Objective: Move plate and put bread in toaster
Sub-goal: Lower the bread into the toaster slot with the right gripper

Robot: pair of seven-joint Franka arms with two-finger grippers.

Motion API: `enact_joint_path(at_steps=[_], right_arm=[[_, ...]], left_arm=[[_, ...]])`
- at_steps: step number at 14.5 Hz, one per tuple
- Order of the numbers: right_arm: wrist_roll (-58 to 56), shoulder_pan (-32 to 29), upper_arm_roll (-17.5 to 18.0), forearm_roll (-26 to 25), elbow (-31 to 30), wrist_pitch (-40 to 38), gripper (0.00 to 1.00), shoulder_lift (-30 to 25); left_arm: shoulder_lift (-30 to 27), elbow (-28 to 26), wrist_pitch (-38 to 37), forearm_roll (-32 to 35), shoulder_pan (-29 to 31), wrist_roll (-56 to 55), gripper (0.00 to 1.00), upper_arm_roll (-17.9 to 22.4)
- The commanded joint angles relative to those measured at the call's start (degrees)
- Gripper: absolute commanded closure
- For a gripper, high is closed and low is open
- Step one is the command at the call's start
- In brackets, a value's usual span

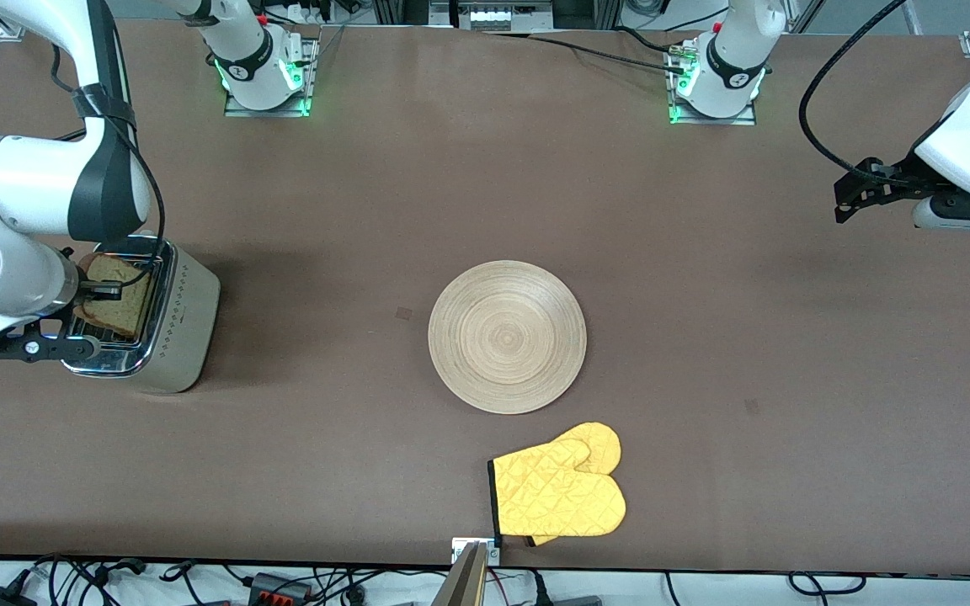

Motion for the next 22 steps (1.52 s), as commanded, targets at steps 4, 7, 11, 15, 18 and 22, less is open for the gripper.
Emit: enact_joint_path(at_steps=[4,7,11,15,18,22], right_arm=[[-0.15,-0.15,0.29,1.2,-0.31,0.2,1.0,-0.49],[-0.06,-0.32,0.29,1.64,-0.84,-0.06,1.0,0.04],[-0.06,-0.33,0.37,2.42,-2.07,0.03,1.0,0.83],[-0.41,-1.47,0.28,6.03,-1.19,0.29,0.0,0.92],[-0.41,-0.94,0.46,6.64,3.18,0.03,0.0,0.66],[-1.12,-1.82,-0.15,12.71,7.5,0.11,0.0,0.22]], left_arm=[[0.57,1.62,-1.19,-0.54,0.12,0.61,0.0,-0.09],[0.57,1.62,-1.19,-0.54,0.12,0.61,0.0,-0.09],[0.57,1.62,-1.27,-0.54,0.12,0.61,0.0,-0.09],[0.57,1.62,-1.45,-0.54,0.12,0.61,0.0,-0.09],[0.57,1.62,-1.45,-0.54,0.12,0.61,0.0,-0.09],[0.57,1.62,-1.45,-0.54,0.12,0.61,0.0,-0.09]])
